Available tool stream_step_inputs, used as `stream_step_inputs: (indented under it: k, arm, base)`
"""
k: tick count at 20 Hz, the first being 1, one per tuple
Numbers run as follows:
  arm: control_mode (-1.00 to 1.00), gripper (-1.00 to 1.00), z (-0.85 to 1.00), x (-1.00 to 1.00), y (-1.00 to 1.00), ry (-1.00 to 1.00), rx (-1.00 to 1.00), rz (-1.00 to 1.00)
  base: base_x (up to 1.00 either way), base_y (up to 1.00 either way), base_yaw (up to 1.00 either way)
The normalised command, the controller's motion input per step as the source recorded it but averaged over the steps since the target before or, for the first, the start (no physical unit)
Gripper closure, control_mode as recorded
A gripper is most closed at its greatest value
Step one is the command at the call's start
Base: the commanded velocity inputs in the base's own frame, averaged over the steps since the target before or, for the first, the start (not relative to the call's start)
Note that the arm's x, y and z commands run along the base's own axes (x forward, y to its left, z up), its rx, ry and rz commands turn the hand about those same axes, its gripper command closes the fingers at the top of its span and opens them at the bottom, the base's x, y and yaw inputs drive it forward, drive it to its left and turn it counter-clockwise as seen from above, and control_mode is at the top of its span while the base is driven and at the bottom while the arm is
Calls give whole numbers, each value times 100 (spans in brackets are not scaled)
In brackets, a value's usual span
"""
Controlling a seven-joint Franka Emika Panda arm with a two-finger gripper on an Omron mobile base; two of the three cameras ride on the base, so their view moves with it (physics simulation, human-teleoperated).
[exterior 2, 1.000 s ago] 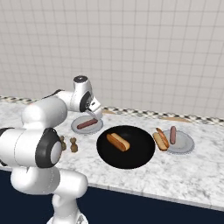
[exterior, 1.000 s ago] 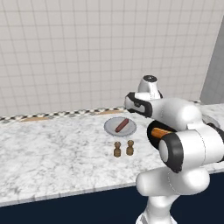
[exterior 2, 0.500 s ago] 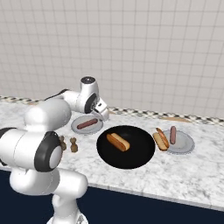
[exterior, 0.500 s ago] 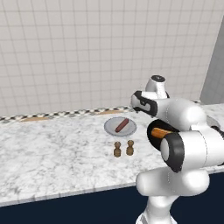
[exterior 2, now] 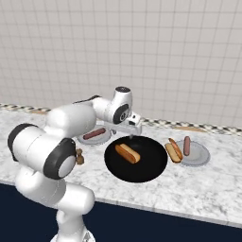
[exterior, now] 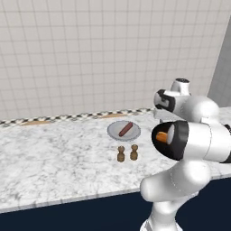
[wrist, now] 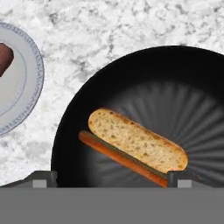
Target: Place one bun and one sausage from the bowl on each plate.
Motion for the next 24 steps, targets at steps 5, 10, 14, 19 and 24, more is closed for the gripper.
stream_step_inputs:
  k: [5, 10, 14, 19, 24]
  arm:
    - [-100, -100, -48, -51, -37, 14, -11, 68]
    - [-100, -100, 1, -86, 0, -6, 1, 50]
    - [-100, -100, 3, -6, 1, 0, 0, 11]
    - [-100, -100, -19, 11, -1, 1, -4, 7]
    - [-100, -100, -12, 12, -7, 7, 0, 2]
  base:
    - [0, 0, 0]
    - [0, 0, 0]
    - [0, 0, 0]
    - [0, 0, 0]
    - [0, 0, 0]
